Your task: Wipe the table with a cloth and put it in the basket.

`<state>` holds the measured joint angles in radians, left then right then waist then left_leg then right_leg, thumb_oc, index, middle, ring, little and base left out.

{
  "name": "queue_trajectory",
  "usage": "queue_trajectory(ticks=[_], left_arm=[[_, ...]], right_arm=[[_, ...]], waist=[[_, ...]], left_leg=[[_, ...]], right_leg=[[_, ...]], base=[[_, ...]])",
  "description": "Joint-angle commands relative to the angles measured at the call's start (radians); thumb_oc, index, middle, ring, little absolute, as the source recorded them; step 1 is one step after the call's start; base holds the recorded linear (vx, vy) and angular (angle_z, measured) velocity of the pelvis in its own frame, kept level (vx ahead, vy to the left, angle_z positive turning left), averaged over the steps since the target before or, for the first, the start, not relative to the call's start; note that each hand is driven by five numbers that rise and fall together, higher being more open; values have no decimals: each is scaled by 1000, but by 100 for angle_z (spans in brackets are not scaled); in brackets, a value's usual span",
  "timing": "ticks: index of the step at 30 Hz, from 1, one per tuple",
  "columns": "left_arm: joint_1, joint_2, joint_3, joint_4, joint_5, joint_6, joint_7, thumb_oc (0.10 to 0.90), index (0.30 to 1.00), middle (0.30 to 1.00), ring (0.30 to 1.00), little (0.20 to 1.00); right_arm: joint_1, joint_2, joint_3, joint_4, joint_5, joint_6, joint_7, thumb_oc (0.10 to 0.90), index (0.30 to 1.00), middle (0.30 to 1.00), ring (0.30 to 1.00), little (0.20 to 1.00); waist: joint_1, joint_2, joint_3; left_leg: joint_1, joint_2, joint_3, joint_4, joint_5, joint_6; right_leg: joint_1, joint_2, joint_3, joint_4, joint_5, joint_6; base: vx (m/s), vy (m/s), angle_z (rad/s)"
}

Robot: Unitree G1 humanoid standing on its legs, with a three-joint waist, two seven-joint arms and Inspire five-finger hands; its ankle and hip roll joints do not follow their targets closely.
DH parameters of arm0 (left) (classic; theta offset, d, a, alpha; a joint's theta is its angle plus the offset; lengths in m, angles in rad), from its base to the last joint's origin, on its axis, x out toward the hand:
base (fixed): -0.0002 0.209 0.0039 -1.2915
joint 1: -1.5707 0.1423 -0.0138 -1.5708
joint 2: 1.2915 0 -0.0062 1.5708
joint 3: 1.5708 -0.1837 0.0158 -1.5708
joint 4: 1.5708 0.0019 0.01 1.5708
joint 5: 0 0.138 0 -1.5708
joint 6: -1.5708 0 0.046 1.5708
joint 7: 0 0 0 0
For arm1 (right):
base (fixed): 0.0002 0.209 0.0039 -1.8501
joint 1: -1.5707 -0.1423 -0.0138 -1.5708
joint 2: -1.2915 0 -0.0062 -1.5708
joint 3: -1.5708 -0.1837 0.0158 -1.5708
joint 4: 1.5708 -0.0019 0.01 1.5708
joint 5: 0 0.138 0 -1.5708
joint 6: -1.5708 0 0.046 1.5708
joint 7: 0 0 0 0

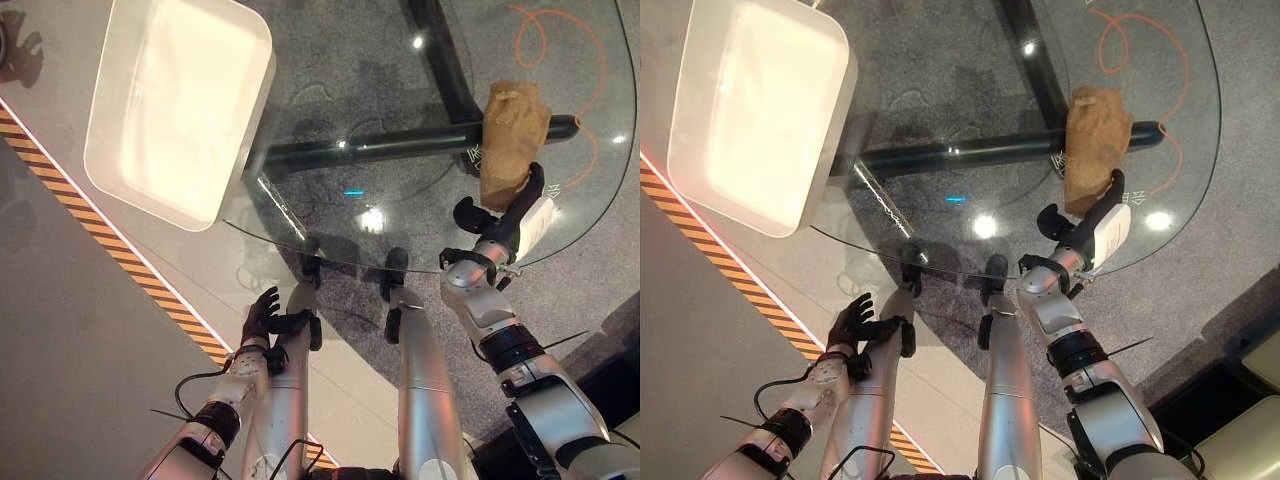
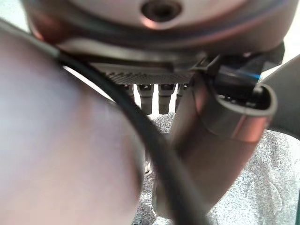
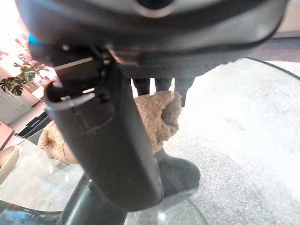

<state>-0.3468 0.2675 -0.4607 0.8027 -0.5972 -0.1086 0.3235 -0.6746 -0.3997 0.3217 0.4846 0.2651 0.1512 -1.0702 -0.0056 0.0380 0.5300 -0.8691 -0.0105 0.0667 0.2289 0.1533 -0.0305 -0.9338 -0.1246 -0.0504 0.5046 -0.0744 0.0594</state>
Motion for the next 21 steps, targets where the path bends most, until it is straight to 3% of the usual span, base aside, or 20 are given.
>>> queue_trajectory(ticks=[1, 6, 12, 14, 15, 21], left_arm=[[74, -29, -55, -35, -17, 13, 12, 800, 900, 900, 900, 900], [70, -32, -58, -34, -22, 21, 12, 800, 900, 900, 900, 900], [72, -34, -62, -41, -24, 27, 14, 800, 900, 900, 900, 900], [70, -34, -63, -45, -25, 30, 17, 800, 900, 900, 900, 900], [69, -33, -65, -49, -27, 31, 19, 800, 900, 900, 900, 900], [71, -38, -68, -51, -33, 36, 27, 800, 900, 900, 900, 900]], right_arm=[[-61, -114, 3, 30, 29, -32, -11, 490, 634, 634, 634, 590], [-89, -120, 1, 36, 41, -51, -30, 506, 648, 648, 648, 606], [-105, -129, -13, 31, 82, -69, -34, 418, 573, 573, 573, 518], [-113, -128, -16, 28, 87, -75, -36, 333, 500, 500, 500, 433], [-119, -129, -19, 27, 95, -79, -38, 100, 300, 300, 300, 200], [-142, -125, -20, 29, 117, -77, -26, 100, 300, 300, 300, 200]], waist=[[11, 38, -10], [14, 38, -10], [16, 36, -10], [18, 36, -10], [18, 36, -10], [24, 38, -10]], left_leg=[[-58, -76, 5, 184, -162, 31], [-65, -76, 6, 190, -165, 30], [-70, -75, 5, 198, -172, 30], [-73, -75, 4, 202, -174, 30], [-76, -75, 4, 205, -176, 31], [-85, -78, -7, 209, -177, 32]], right_leg=[[-1, 44, -57, -194, 176, 6], [-8, 44, -58, -187, 172, 7], [-15, 44, -57, -178, 170, 9], [-18, 44, -57, -175, 169, 9], [-21, 44, -57, -173, 168, 9], [-33, 45, -57, -165, 168, 8]], base=[[0, 0, 0], [0, 0, 0], [0, 0, 0], [0, 0, 0], [0, 0, 0], [5, 0, 0]])
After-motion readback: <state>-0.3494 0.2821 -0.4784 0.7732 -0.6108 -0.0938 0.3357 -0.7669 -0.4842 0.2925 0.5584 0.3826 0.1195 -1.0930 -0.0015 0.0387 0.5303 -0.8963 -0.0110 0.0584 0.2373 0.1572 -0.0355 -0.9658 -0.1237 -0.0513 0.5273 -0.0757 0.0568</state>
